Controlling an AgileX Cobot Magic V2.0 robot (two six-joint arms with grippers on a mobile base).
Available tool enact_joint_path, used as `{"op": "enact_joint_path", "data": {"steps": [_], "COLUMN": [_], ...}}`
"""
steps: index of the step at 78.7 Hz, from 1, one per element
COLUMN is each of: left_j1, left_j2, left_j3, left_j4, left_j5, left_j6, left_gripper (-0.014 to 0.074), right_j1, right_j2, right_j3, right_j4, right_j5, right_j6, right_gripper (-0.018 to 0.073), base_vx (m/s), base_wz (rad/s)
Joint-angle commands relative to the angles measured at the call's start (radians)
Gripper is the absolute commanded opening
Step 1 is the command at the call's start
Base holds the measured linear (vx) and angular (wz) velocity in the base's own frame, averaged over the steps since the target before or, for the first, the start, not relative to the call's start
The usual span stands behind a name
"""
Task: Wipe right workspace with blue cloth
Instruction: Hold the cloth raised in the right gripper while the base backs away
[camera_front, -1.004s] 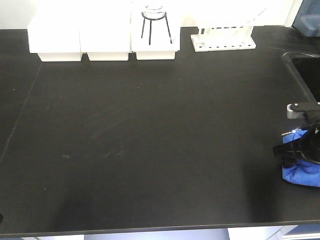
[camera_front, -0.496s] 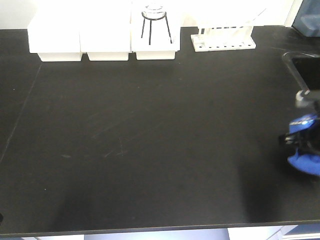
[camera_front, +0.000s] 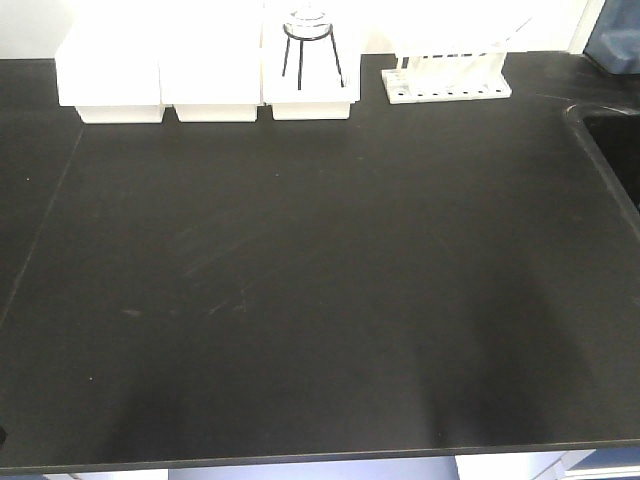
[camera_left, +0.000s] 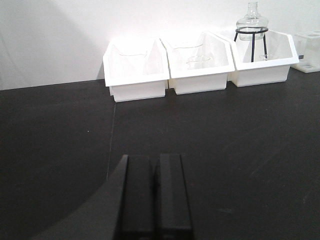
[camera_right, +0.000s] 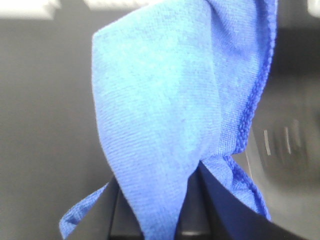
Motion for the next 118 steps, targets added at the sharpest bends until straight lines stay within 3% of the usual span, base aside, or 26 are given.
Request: {"op": "enact_joint_path", "data": {"steps": [1, 27, 118], "left_j1": [-0.006, -0.006, -0.006], "left_j2": [-0.010, -0.010, -0.010], "left_j3": [-0.028, -0.028, -0.028], "left_j4": [0.000, 0.000, 0.000], "left_j5": [-0.084, -0.084, -0.084], "left_j6": [-0.002, -0.002, -0.002], "left_gripper": [-0.0006, -0.0006, -0.0006], "right_j1": [-0.005, -0.005, -0.005], "right_j2": [-0.084, -0.260, -0.260], "right_j3": [-0.025, -0.025, -0.025], "right_j4": [0.054, 0.056, 0.051], "right_j5": [-0.008, 0.062, 0.065], "right_j6": [-0.049, -0.049, -0.048], "right_gripper": [-0.0008, -0.0007, -0.0007], "base_vx": [0.00, 0.00, 0.00], "base_wz": [0.00, 0.00, 0.00]}}
